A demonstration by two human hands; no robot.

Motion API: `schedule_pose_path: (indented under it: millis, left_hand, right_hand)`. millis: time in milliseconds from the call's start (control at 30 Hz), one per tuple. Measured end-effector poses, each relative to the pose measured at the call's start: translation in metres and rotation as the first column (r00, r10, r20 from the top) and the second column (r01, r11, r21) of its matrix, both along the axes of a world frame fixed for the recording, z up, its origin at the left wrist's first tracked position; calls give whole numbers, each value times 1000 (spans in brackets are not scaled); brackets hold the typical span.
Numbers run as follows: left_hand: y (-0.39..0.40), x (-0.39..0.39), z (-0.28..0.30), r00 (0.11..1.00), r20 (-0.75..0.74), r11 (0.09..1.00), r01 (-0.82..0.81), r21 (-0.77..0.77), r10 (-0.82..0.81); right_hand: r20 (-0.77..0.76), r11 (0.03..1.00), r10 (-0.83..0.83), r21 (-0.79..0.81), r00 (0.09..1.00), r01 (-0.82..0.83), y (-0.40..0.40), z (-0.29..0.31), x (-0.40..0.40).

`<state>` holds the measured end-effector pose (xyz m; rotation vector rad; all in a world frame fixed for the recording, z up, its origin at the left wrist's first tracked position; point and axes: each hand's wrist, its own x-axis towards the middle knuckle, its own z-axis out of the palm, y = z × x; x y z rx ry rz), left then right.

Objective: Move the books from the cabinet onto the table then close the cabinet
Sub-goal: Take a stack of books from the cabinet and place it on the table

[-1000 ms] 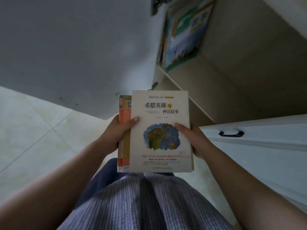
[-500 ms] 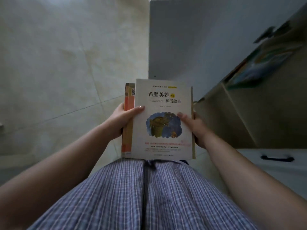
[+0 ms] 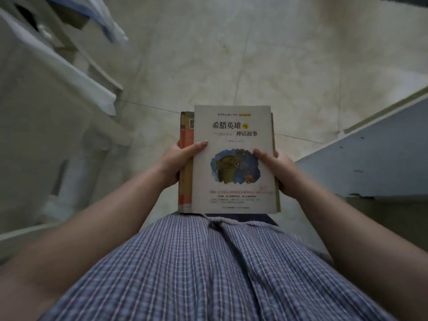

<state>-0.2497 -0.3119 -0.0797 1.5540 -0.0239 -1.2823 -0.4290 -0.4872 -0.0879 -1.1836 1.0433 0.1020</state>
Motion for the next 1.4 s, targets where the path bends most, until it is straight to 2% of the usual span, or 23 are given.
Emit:
schedule_pose_path:
  millis: [167, 367, 467, 667, 833, 1033, 1267, 1400]
  left_hand:
    - [59, 32, -3, 971, -9, 971, -238, -11, 238]
    - [99, 66, -3, 874, -32, 874, -485, -31, 485]
    - [105, 89, -1, 804, -28, 803, -595, -27, 594]
    - [109, 126, 6, 600, -17, 599, -800, -35, 800]
    - [122, 144, 12, 449, 0, 449, -893, -44, 894]
    - [156, 159, 13, 320, 12, 320, -947, -36, 947]
    - [228, 201, 11, 234, 18, 234, -972, -30, 972]
    - [278, 244, 14, 231, 22, 231, -973, -17, 973]
  right_hand:
    - [-31, 977, 214, -12, 976, -215, 21, -4, 75]
    - [-20, 899, 439, -9, 899, -439, 35, -1, 167]
    - [-7, 839, 544, -8, 839, -544, 33, 0, 218]
    - [12, 631, 776, -30, 631, -775, 34, 10, 332]
    - [19, 491, 871, -44, 491, -870, 57, 16, 397]
    - [33, 352, 936, -12, 351, -936, 104, 11, 453]
    - [30, 297, 953, 70, 300, -952, 185, 3, 522]
    - [29, 327, 944, 52, 329, -943, 231, 2, 560]
